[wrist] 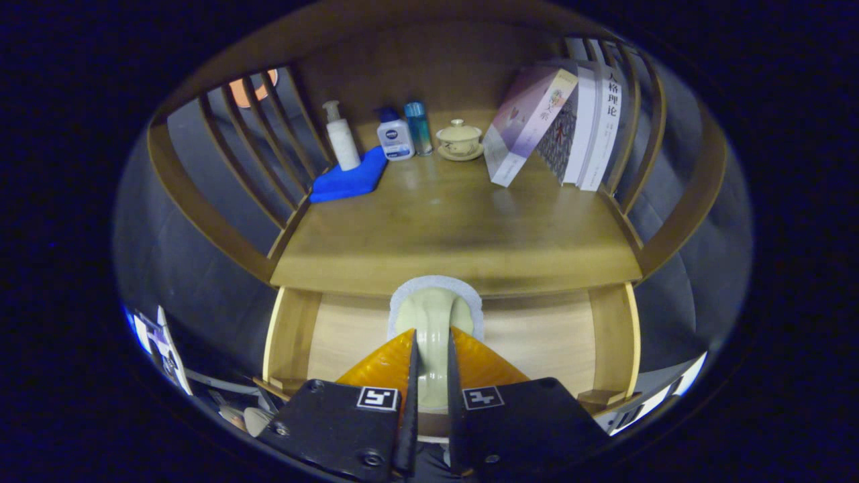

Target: Pull open the drawer, take out the items inside it, and place them on the countertop above the cabinet.

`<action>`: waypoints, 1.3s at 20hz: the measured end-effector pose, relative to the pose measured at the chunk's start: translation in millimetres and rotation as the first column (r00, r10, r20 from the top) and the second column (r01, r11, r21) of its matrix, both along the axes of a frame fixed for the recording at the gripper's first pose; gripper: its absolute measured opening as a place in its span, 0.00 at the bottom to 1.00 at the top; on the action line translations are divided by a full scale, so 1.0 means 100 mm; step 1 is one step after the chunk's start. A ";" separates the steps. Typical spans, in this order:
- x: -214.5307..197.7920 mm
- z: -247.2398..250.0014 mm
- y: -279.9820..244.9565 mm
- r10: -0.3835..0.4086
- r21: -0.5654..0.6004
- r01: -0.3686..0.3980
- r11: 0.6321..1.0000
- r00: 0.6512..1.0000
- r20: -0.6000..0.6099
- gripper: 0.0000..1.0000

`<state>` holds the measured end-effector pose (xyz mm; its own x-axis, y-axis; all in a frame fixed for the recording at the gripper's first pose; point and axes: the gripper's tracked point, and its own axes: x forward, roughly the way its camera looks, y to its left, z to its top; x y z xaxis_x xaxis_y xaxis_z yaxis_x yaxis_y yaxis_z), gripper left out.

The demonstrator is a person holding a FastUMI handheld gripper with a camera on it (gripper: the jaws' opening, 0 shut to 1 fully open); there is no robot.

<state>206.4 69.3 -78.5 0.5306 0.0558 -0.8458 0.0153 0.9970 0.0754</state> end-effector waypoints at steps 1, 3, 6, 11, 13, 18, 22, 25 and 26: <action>0.07 0.01 0.00 -0.004 0.002 0.004 1.000 1.000 -0.009 0.22; 0.25 0.05 -0.01 -0.019 0.011 0.019 1.000 1.000 -0.011 0.22; 0.54 0.05 -0.08 -0.035 -0.008 0.035 0.999 0.999 -0.014 0.22; 1.02 -0.01 -0.11 -0.054 -0.043 0.053 0.998 0.998 -0.024 0.22; 1.16 -0.05 -0.09 -0.058 -0.050 0.057 0.997 0.998 -0.025 0.22; 1.38 -0.17 -0.09 -0.059 -0.047 0.058 0.997 0.998 -0.026 0.22; 1.45 -0.24 -0.08 -0.057 -0.024 0.057 0.998 0.998 -0.020 0.22; 1.51 -0.26 -0.06 -0.068 0.004 0.068 0.998 0.998 0.000 0.22; 1.51 -0.27 -0.06 -0.065 0.003 0.065 0.998 0.998 0.006 0.22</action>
